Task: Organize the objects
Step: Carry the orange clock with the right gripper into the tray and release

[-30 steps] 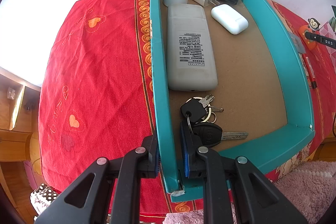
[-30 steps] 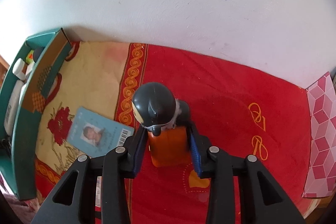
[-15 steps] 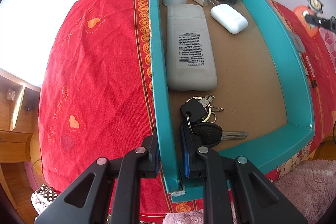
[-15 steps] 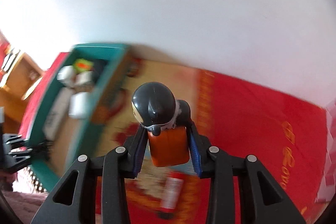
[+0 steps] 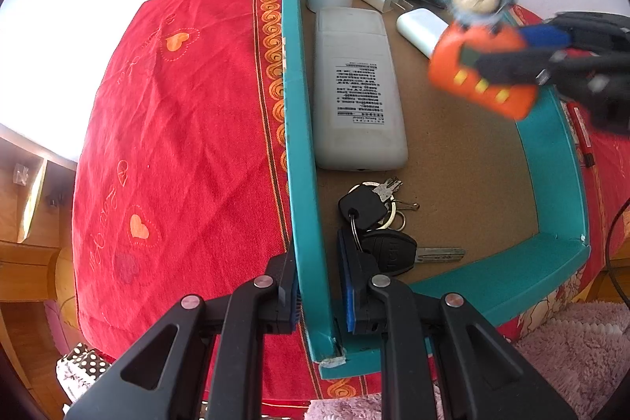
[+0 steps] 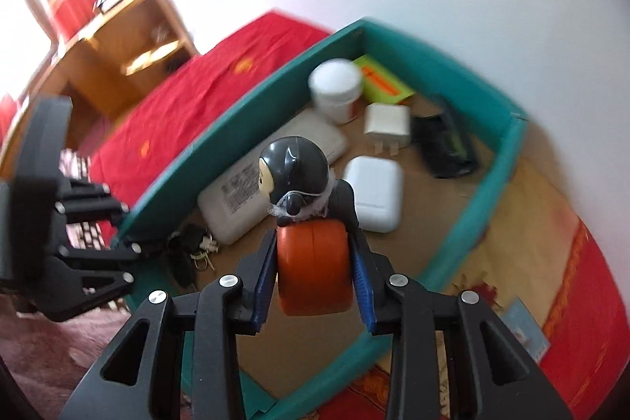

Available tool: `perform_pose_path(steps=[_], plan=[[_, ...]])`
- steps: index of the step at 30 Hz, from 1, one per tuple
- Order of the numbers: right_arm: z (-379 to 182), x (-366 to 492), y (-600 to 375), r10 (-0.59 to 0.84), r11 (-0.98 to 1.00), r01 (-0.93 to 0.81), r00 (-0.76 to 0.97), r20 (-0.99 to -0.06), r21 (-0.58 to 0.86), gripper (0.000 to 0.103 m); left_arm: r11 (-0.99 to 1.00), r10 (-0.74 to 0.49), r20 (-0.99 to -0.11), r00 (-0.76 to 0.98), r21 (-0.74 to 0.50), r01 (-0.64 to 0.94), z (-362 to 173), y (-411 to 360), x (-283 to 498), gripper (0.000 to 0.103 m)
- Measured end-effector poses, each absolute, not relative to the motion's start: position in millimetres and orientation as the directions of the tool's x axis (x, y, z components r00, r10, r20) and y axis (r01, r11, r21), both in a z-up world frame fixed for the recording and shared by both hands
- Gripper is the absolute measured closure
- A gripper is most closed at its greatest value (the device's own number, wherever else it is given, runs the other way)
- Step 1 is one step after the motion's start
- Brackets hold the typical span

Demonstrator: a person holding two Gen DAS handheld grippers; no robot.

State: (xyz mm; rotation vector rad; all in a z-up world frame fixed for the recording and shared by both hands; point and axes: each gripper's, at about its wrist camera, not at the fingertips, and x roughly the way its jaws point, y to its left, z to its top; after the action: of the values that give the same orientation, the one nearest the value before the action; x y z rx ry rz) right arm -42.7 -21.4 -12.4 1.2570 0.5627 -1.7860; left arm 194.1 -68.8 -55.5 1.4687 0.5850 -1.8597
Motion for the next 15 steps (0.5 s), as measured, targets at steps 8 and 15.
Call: perform_pose_path(steps=[8,15], plan=[[-37.1,-34.9,-35.8,-0.293,-0.46,0.888,-0.149,-0.944,0.002,0.067,-0.66,-0.238,-0.963,-0.126,0.065,0.748,-54.9,-69.7,193.8,0.088],[-39.6,-40.7,-30.9,-0.211,-0.426,0.894,-0.245,-0.946,-0.137,0.067,-0.658,-0.239,-0.963,-0.127,0.064,0.75,-54.7,-70.0,192.5,0.088]])
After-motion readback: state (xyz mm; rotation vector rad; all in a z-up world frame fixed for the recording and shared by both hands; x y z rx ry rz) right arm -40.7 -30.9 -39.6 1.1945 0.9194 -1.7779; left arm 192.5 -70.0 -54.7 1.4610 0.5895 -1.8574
